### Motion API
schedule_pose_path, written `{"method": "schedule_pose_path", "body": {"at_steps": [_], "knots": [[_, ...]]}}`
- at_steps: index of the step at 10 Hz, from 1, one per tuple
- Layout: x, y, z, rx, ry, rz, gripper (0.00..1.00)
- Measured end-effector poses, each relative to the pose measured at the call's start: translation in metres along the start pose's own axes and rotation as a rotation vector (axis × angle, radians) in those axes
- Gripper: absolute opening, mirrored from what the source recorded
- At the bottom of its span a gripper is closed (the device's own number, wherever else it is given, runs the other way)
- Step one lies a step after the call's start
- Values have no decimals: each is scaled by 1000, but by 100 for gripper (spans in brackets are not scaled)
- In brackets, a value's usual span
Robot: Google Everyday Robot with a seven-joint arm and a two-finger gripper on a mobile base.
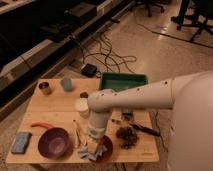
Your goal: Wipe red bowl with towel
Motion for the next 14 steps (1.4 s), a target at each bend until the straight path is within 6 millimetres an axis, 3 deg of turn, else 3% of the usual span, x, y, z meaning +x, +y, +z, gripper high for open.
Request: {"method": "schedule_pose_path", "body": {"at_steps": [7,10,14], "knots": [[30,-1,13,-46,62,19,0],[51,-11,10,-42,62,72,0],[50,-34,2,-30,51,126,0]]}}
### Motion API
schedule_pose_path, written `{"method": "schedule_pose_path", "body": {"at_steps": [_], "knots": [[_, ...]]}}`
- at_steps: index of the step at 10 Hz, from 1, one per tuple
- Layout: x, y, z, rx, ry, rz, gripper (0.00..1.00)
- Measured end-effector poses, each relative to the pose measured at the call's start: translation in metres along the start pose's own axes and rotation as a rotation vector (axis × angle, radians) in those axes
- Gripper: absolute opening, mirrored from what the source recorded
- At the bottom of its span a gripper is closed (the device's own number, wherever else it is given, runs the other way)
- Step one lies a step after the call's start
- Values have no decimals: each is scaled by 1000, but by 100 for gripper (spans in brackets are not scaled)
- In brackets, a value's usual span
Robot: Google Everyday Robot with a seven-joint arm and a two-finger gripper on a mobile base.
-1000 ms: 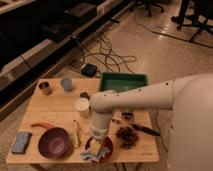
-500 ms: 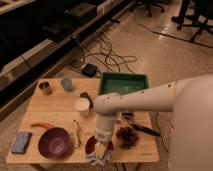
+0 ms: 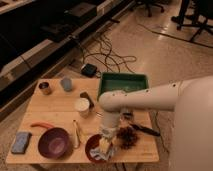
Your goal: Wipe red bowl with towel
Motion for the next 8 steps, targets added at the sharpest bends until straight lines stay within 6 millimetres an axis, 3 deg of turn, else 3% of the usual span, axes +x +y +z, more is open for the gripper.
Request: {"method": "schedule_pose_path", "body": {"at_steps": [6,8], "knots": [[-25,-24,-6,18,-35,35,0],[-45,-24,-7,20,-40,15,0]]}}
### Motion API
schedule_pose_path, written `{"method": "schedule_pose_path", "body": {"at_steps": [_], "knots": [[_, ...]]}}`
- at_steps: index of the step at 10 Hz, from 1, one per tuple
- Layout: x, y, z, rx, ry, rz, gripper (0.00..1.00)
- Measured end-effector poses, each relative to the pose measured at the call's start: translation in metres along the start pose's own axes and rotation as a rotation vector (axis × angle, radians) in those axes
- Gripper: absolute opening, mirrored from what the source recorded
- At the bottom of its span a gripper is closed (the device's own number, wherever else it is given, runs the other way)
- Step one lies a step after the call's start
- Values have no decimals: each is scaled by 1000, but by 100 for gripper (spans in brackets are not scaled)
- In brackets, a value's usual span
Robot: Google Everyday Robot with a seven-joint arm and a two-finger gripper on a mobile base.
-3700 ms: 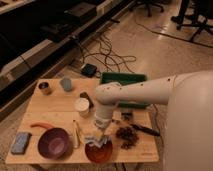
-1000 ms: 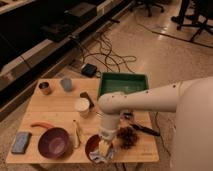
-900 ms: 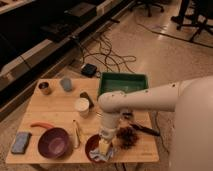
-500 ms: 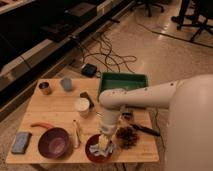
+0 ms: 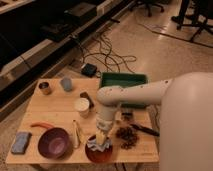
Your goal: Wipe red bowl with towel
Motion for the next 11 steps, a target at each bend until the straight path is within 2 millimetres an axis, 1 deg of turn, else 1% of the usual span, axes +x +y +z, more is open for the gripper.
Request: {"method": "schedule_pose_path", "body": {"at_steps": [1,4,5,6,8,9,11], "knots": [[-7,1,1,-3,-1,-17,0],[-19,11,3,-36,-6,-89,0],[-23,14,4,-52,-1,-114,4],[-27,19,5,-75,20,-149,15],[-34,25,8,-98,39,-187,33],[-31,28,10,-126,38,-204,43],[-21,31,8,-142,17,-200,65]]}}
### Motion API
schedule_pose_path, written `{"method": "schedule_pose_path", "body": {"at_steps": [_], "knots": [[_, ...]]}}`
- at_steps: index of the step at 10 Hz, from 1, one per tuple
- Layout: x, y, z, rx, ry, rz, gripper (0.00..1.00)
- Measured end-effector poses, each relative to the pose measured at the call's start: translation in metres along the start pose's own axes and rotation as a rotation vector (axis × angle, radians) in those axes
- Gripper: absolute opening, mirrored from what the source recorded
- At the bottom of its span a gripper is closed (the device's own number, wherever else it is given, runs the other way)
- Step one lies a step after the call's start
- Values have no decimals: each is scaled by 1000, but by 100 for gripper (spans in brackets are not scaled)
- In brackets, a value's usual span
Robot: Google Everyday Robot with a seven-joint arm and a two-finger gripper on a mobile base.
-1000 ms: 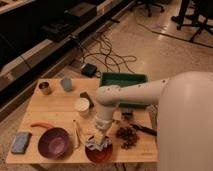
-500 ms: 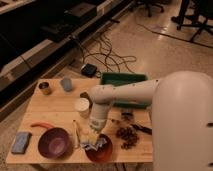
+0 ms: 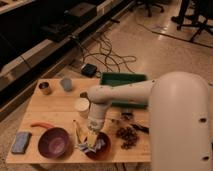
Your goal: Wipe red bowl with towel
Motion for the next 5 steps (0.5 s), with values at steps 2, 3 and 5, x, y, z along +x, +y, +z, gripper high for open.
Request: {"method": "schedule_pose_path", "body": {"at_steps": [2,3,5], "knots": [[12,7,-6,18,-17,10,79],[16,10,-8,26,-19,17,80],[16,10,-8,27,-20,19,80]]}}
